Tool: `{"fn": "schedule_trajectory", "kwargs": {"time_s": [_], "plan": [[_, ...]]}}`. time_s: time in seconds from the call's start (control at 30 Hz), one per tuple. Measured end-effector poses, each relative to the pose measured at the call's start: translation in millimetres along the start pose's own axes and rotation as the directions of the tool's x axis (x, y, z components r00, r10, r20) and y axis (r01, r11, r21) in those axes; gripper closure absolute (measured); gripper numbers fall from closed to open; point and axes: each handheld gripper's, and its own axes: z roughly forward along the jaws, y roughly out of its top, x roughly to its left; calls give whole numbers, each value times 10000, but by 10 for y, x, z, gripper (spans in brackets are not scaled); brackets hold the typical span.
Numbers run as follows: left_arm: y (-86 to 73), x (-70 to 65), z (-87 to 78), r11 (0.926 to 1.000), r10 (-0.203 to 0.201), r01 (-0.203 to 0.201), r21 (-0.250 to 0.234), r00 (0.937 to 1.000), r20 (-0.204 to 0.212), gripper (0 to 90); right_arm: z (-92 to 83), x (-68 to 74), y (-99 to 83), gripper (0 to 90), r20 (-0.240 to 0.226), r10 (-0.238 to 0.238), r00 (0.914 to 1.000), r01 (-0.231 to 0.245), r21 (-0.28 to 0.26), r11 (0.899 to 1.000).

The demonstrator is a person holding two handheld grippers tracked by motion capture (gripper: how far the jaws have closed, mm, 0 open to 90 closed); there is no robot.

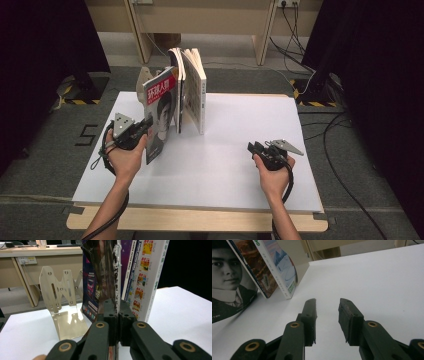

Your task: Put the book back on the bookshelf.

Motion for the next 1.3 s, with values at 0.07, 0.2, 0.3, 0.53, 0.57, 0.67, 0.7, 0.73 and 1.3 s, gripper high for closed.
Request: {"fn": "schedule_trajectory", "kwargs": {"time_s": [0.07, 0.2, 0.3, 0.53, 0.57, 0.67, 0.7, 0.73, 1.3], "plan": [[7, 12, -7, 10000, 23, -23, -38, 10000, -19, 869, 4, -8, -4, 674, 22, -26, 10000, 26, -5, 10000], [20, 47, -19, 10000, 9, -10, -98, 10000, -56, 869, 8, -13, -15, 674, 43, 38, 10000, -38, 55, 10000], [31, 85, -40, 9998, -36, 34, -216, 9999, -106, 869, 12, -20, -20, 674, 62, 50, 10000, -51, 56, 10000], [75, 174, -128, 9982, -79, 57, -593, 9993, -370, 869, 6, -34, -20, 674, 100, 14, 9999, -15, 25, 10000], [81, 192, -132, 9980, -97, 71, -623, 9991, -402, 869, 1, -30, -19, 674, 125, 56, 9999, -56, 36, 10000], [94, 239, -129, 9975, -182, 147, -698, 9986, -495, 869, -7, -39, -16, 674, 151, 51, 9999, -51, -9, 10000], [97, 252, -127, 9975, -177, 141, -696, 9986, -505, 869, -12, -41, -14, 674, 154, 84, 9998, -85, 8, 10000], [100, 263, -126, 9974, -190, 152, -707, 9984, -540, 869, -13, -45, -13, 674, 158, 73, 9998, -72, -6, 10000], [195, 402, -194, 9941, -371, 262, -1054, 9940, -1025, 869, -33, -77, -14, 673, 215, 112, 9997, -111, -44, 9999]]}}
